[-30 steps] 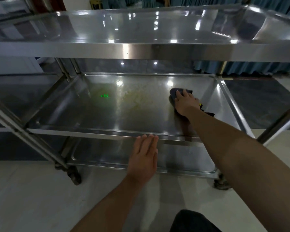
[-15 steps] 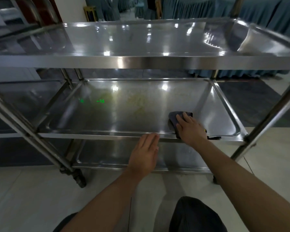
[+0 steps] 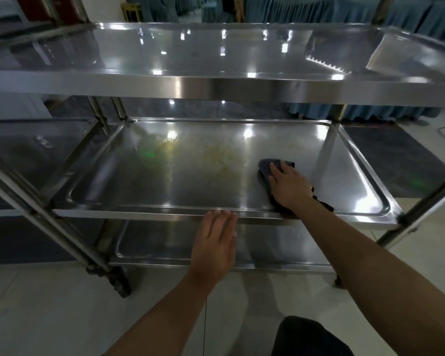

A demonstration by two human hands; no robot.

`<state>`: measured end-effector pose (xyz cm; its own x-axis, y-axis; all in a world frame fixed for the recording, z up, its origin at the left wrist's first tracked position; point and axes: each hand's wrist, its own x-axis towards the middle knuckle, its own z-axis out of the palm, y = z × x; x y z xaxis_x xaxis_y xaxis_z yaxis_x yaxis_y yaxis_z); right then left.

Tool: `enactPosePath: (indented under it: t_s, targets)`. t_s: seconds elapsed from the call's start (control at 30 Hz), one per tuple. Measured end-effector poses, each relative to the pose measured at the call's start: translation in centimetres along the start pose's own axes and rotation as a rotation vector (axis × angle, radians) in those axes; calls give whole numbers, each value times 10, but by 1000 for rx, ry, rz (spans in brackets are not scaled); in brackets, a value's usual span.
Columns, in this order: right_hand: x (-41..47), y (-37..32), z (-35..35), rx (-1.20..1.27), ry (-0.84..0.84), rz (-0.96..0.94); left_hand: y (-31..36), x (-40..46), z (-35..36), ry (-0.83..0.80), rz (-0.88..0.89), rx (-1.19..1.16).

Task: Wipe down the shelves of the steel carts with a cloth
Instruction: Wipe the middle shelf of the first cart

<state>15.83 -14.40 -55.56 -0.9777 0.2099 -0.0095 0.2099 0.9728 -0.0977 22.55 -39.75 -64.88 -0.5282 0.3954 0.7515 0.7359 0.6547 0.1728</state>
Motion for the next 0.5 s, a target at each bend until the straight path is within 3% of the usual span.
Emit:
enactPosePath:
  t_s: [0.27,0.5]
  targets:
    - [75,-14,-12,36,-4,133,-1,-3,5,-2,-21,-28]
    - [84,-39,-9,57,6,71,-1,-4,6,-30,-25,13]
